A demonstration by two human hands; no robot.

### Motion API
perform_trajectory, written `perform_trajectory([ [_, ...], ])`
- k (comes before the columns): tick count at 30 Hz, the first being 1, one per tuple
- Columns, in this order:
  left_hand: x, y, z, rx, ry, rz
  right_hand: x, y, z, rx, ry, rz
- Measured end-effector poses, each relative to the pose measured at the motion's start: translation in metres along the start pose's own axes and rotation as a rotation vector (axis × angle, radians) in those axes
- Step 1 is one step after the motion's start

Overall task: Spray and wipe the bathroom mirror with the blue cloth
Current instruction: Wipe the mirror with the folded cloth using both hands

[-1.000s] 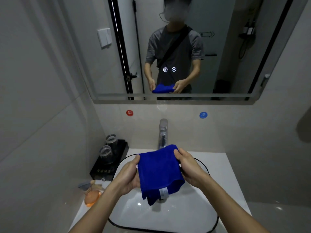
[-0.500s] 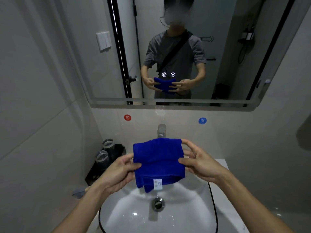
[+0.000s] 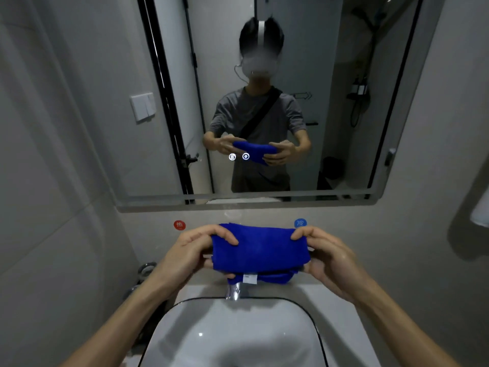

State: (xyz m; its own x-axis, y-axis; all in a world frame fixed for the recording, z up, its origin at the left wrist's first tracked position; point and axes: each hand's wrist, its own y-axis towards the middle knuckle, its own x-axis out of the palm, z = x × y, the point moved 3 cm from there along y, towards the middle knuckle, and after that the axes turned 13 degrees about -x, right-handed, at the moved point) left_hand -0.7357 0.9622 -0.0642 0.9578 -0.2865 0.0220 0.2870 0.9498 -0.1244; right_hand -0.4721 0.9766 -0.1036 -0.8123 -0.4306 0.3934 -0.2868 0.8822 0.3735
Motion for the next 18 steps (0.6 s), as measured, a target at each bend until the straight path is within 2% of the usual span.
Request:
perform_trajectory([
  [2,0.014,0.011,0.019,0.052,0.027,0.026,-0.008,0.008,-0.015,-0.043,-0.071,0.012],
  [6,0.047,0.036,0.06,0.254,0.254,0.172,-0.021,0.032,-0.063,-0.275,-0.403,-0.02],
  [13,0.103,0.095,0.162,0.572,0.43,0.159,-0.045,0.093,-0.193,-0.608,-0.843,-0.039],
  [18,0.148,0.144,0.241,0.798,0.655,0.345,-0.06,0.128,-0.281,-0.753,-1.064,0.036],
])
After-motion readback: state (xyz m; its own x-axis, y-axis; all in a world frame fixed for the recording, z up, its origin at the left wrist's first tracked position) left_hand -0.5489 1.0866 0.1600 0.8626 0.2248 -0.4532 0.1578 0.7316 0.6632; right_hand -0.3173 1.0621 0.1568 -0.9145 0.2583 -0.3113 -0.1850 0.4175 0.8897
